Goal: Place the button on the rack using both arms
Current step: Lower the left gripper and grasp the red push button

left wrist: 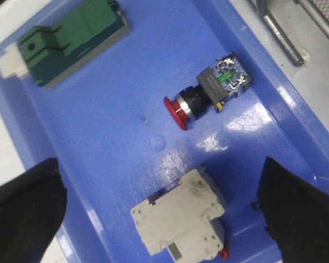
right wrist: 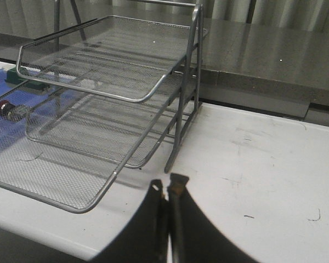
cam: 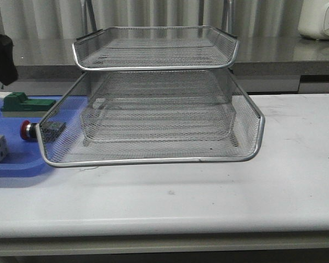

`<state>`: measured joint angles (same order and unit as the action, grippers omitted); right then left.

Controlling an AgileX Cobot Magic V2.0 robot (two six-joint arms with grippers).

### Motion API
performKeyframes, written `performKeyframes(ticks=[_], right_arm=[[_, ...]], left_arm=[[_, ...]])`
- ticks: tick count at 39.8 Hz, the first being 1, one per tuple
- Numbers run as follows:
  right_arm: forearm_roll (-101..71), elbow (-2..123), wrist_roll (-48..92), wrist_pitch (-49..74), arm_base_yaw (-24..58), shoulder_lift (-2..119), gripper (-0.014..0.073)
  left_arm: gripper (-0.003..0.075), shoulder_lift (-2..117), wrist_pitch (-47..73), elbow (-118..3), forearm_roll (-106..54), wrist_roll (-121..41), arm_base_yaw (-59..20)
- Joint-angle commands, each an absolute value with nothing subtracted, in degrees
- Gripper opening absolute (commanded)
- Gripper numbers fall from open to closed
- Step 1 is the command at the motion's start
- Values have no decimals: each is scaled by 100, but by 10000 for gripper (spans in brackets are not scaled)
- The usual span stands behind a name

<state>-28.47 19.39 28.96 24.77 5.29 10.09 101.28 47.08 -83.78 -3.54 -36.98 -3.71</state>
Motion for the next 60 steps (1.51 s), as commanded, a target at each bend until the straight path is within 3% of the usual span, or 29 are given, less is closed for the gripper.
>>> performKeyframes(ticks=[1,10,20,50,54,60], right_arm=[[-2963,2073,2896,2065,536,1058,-60],[-2963,2073,2896,2065,536,1058,-60],[-2963,2073,2896,2065,536,1058,-60],[-2963,2073,2896,2065,536,1058,-60],[-2963,2073,2896,2065,536,1058,-60],[-2963,2073,2896,2065,536,1058,-60]], left_arm=[[671,10470,4807,-9072,-732,-4145,-386],[671,11639,6001,-10231,-1450,-4669,-232],[671,12411,6190,-11013,-1562,-4747,-212],[666,12943,5911,-11052,-1805,-5254,-293],[603,12943,5898,-11052,-1759,-5254,-304],[372,12943,5898,-11052,-1719,-5254,-304]])
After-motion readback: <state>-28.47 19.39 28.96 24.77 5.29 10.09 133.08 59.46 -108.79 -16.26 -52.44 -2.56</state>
